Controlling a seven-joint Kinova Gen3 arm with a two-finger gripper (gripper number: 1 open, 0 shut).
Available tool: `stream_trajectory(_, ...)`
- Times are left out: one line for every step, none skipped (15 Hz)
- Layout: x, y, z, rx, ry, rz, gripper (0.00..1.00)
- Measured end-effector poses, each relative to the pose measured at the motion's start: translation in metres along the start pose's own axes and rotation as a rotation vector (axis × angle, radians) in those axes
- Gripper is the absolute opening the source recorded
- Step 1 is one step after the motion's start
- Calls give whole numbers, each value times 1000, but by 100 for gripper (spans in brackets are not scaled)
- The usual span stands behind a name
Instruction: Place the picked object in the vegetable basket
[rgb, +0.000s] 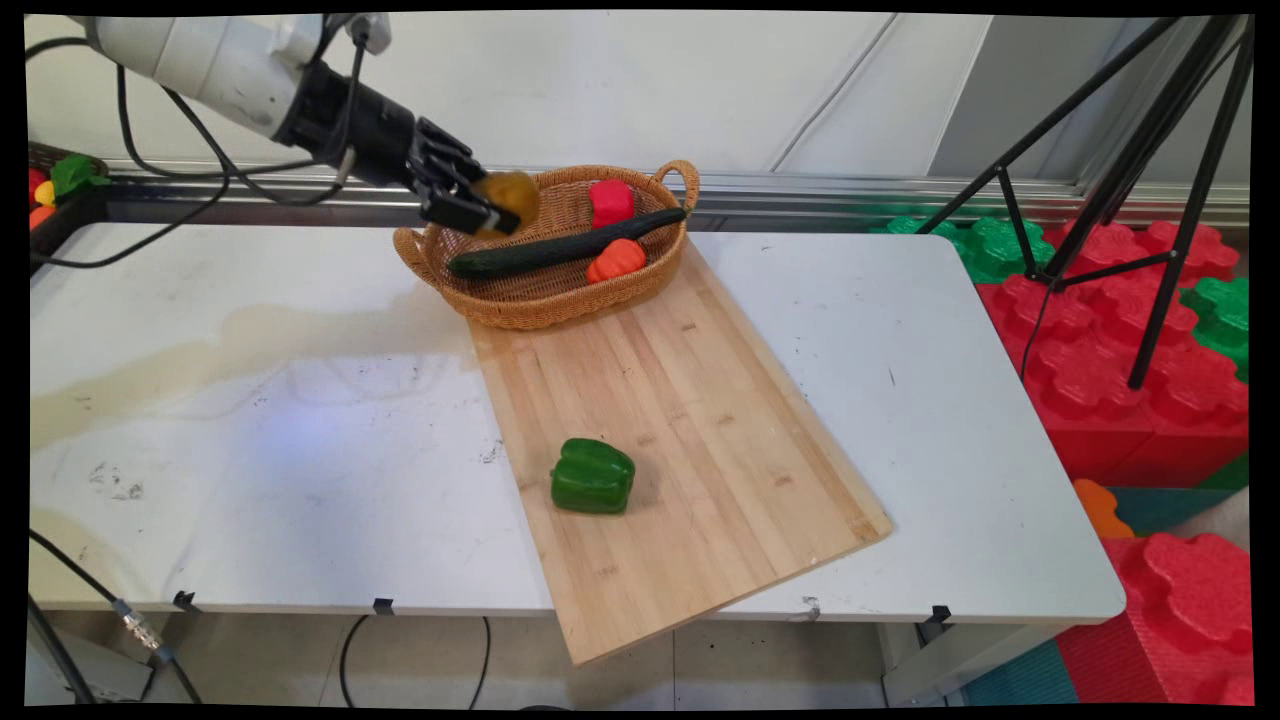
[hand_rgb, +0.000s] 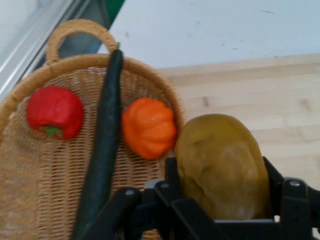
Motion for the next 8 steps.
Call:
stream_trajectory(-1,-7,-1,15,-2,1,0)
stream_trajectory(-3,-15,0,28,-5,2,0)
stream_trajectory(-4,-22,4,38,-11,2,0)
stream_trajectory(-6,-27,8,44,-17,2,0)
stream_trajectory(-7,-33,14,47,-25,1,0)
stream_trajectory(-9,-38,21,47,-33,-1,0)
stream_trajectory(-11,-41,29,45,-43,-4,0)
stream_trajectory(-13,-45,37,43,-54,-8,0)
